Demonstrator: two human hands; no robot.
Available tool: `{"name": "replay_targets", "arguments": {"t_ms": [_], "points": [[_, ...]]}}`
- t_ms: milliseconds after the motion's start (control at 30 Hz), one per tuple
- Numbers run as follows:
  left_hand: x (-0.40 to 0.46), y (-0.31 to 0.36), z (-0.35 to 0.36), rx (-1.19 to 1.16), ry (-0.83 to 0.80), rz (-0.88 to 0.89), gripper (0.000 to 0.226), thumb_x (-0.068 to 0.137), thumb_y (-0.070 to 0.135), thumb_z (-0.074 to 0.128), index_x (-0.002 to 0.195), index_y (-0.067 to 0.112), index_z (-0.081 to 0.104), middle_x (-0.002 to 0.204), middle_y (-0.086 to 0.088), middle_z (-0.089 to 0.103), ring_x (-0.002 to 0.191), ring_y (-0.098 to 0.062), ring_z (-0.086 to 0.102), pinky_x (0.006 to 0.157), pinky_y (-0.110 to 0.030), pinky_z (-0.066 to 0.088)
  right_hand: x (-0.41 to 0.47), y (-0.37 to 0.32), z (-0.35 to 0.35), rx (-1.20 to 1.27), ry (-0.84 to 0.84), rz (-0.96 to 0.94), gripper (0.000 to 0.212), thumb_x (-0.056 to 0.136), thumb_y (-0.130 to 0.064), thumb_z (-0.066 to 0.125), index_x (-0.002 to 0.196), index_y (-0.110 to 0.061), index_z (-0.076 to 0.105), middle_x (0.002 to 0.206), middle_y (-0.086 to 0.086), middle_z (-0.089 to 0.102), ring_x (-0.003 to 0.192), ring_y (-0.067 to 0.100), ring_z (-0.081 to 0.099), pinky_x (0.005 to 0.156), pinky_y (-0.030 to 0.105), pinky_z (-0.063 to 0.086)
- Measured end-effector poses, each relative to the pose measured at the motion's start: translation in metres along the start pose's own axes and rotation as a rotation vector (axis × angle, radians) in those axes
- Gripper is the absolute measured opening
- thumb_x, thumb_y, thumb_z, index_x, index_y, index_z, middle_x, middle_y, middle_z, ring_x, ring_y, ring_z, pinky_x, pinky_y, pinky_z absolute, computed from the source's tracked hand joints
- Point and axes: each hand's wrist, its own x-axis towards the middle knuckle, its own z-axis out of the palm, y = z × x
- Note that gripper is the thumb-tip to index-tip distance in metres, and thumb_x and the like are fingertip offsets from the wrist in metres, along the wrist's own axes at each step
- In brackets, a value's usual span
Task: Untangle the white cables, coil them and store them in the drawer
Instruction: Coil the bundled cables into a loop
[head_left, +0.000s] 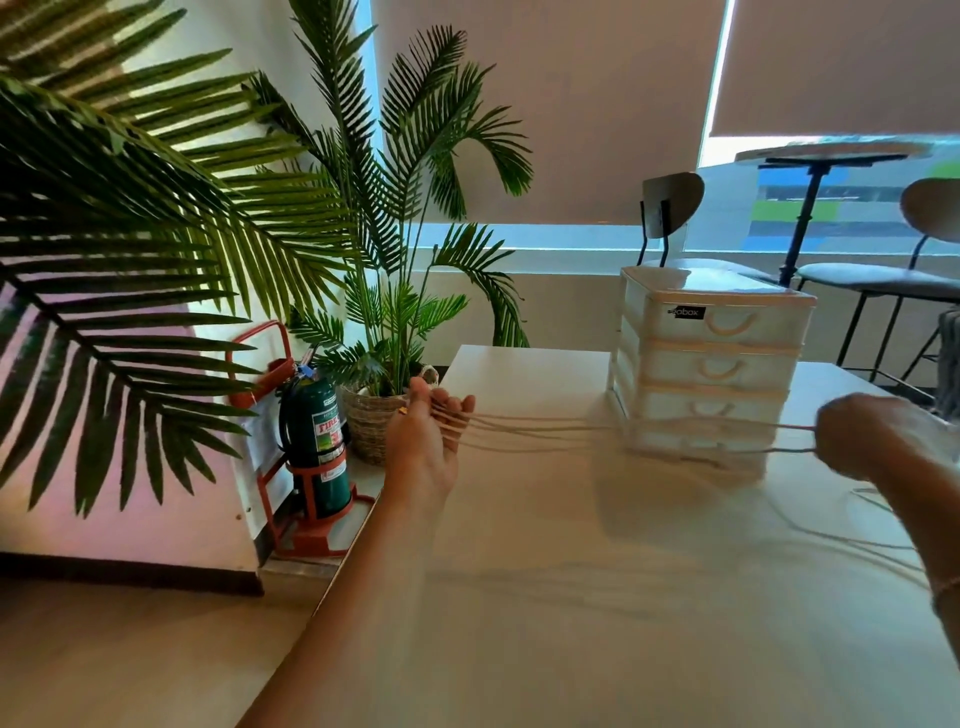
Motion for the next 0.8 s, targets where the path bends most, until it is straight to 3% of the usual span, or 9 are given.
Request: {"name": "replay_targets", "arguments": {"t_ms": [100,167,267,367,467,533,667,800], "points": [[-0.003,-0.005,0.004,0.017,-0.045,-0.059,0.024,0.098,0.02,0.04,0.079,0.01,0.05,0.047,0.003,0.054,0.041,-0.006,0.054,0.054,-0.028,0.057,-0.038,-0.012,-0.019,0.042,0.0,0.062,0.029,0.085,-0.021,0.049,0.105,-0.009,0.066,0.106,0.011,0.064,0.102,0.027,0.06,0.087,0.031,0.049],[-0.008,-0.012,0.011,0.05,-0.072,-0.075,0.025,0.099,0.02,0.039,0.078,0.009,0.049,0.047,0.003,0.054,0.041,-0.006,0.054,0.056,-0.029,0.058,-0.069,-0.046,-0.039,0.177,0.018,-0.014,0.029,0.088,-0.017,0.052,0.114,-0.007,0.061,0.117,0.013,0.059,0.11,0.026,0.055,0.087,0.026,0.044],[-0.013,-0.02,0.017,0.091,-0.089,-0.075,0.027,0.099,0.019,0.039,0.077,0.008,0.048,0.046,0.003,0.054,0.041,-0.008,0.055,0.056,-0.03,0.058,-0.102,-0.11,-0.063,0.679,0.113,-0.365,0.048,0.083,-0.019,0.066,0.128,-0.015,0.05,0.131,0.008,0.051,0.117,0.022,0.05,0.089,0.024,0.037],[-0.017,-0.023,0.016,0.149,-0.077,-0.082,0.026,0.098,0.02,0.041,0.077,0.007,0.049,0.048,0.002,0.055,0.043,-0.009,0.057,0.064,-0.035,0.058,-0.121,-0.183,-0.07,1.025,-0.044,-0.611,0.064,0.081,-0.032,0.066,0.137,-0.013,0.039,0.123,0.006,0.057,0.114,0.02,0.053,0.103,0.036,0.04],[-0.017,-0.022,0.014,0.244,-0.03,-0.08,0.024,0.097,0.022,0.044,0.077,0.009,0.05,0.051,0.003,0.057,0.049,-0.011,0.06,0.066,-0.036,0.052,-0.13,-0.225,-0.06,1.213,-0.155,-0.685,0.044,0.087,-0.033,0.059,0.122,-0.01,0.045,0.09,0.006,0.066,0.084,0.022,0.061,0.09,0.05,0.049],[-0.016,-0.023,0.011,0.306,-0.02,-0.063,0.024,0.096,0.025,0.045,0.077,0.011,0.051,0.055,0.003,0.058,0.053,-0.012,0.061,0.062,-0.033,0.051,-0.129,-0.227,-0.053,1.29,-0.209,-0.689,0.027,0.091,-0.019,0.055,0.117,-0.016,0.047,0.074,0.004,0.066,0.068,0.023,0.062,0.079,0.046,0.054],[-0.017,-0.026,0.012,0.325,-0.085,-0.067,0.025,0.098,0.024,0.042,0.08,0.008,0.05,0.048,0.004,0.059,0.051,-0.012,0.064,0.069,-0.037,0.055,-0.126,-0.214,-0.05,1.226,-0.217,-0.686,0.018,0.091,-0.002,0.048,0.097,-0.016,0.059,0.068,0.002,0.063,0.055,0.016,0.056,0.057,0.028,0.05],[-0.019,-0.027,0.015,0.258,-0.101,-0.09,0.022,0.098,0.021,0.041,0.082,0.008,0.05,0.048,0.005,0.057,0.048,-0.011,0.063,0.085,-0.045,0.051,-0.12,-0.206,-0.05,1.208,-0.244,-0.636,0.022,0.09,0.0,0.047,0.078,-0.012,0.061,0.066,0.002,0.063,0.054,0.014,0.061,0.059,0.024,0.051]]}}
